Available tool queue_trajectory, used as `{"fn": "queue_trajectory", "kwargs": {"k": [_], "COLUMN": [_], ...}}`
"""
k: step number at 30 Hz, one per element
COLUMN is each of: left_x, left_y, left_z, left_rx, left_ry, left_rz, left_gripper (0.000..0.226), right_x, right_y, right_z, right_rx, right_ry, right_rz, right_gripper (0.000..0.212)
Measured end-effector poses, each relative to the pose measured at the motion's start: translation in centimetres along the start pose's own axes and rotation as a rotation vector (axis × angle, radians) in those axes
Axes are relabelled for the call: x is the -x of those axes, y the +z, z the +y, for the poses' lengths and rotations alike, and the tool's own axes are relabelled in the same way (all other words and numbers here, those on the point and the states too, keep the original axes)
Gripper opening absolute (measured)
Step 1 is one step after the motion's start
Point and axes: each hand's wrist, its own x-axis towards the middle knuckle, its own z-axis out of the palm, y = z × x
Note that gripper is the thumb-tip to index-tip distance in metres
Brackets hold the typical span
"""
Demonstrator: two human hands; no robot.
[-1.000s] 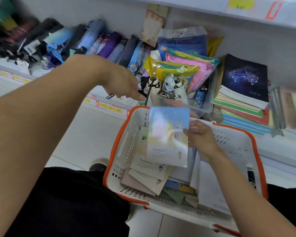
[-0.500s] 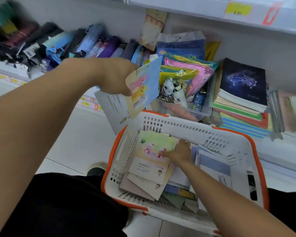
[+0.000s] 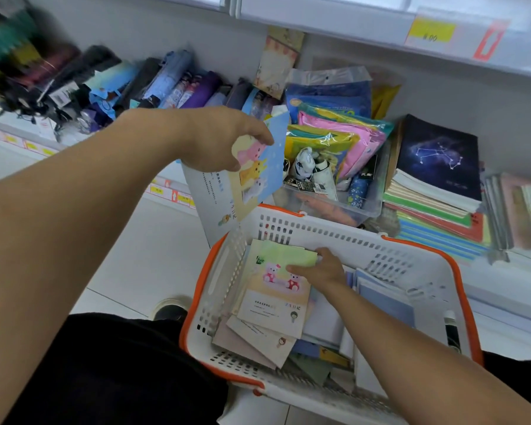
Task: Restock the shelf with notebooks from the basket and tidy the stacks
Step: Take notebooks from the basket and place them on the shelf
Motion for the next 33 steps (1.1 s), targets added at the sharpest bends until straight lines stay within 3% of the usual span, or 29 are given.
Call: {"fn": "queue_trajectory", "kwargs": {"k": [5, 10, 13, 17, 19, 22, 25, 28, 31, 33], "left_x": [-0.5, -0.4, 0.0, 0.1, 0.1, 0.3, 0.1, -0.4, -0.3, -0.2], "left_y": [0.1, 0.3, 0.3, 0.2, 0.1, -0.5, -1.0, -1.4, -2.1, -2.6], "left_z": [-0.1, -0.5, -0.8, -0.8, -0.3, 0.8, 1.6, 1.3, 1.2, 1.1], "left_rx": [-0.039, -0.041, -0.060, -0.050, 0.067, 0.477, 0.846, 1.007, 1.138, 1.260], "left_ry": [-0.021, -0.018, -0.014, -0.087, -0.128, -0.148, -0.038, 0.046, 0.113, 0.110], "left_rz": [0.000, -0.028, -0.031, -0.028, 0.005, 0.122, 0.228, 0.332, 0.464, 0.553], "left_gripper": [0.059, 0.060, 0.057, 0.047, 0.041, 0.042, 0.014, 0.038, 0.055, 0.061], "right_x": [0.1, 1.0, 1.9, 4.1, 5.4, 6.9, 7.8, 8.7, 9.4, 10.2], "right_y": [0.7, 0.8, -0.9, -6.0, -9.0, -12.4, -14.1, -15.1, -15.9, -16.4], "right_z": [0.5, 2.3, 0.9, -3.1, -6.0, -11.4, -16.5, -20.5, -23.1, -24.0], "right_rx": [-0.067, 0.086, -0.144, -0.553, -0.791, -1.001, -1.080, -1.090, -0.910, -0.742], "right_ry": [-0.134, -0.366, -0.399, -0.407, -0.390, -0.390, -0.435, -0.468, -0.580, -0.582], "right_rz": [0.055, 0.306, 0.309, 0.233, 0.168, 0.045, 0.038, 0.102, 0.325, 0.340], "right_gripper": [0.053, 0.033, 0.011, 0.020, 0.023, 0.017, 0.015, 0.018, 0.013, 0.031]}}
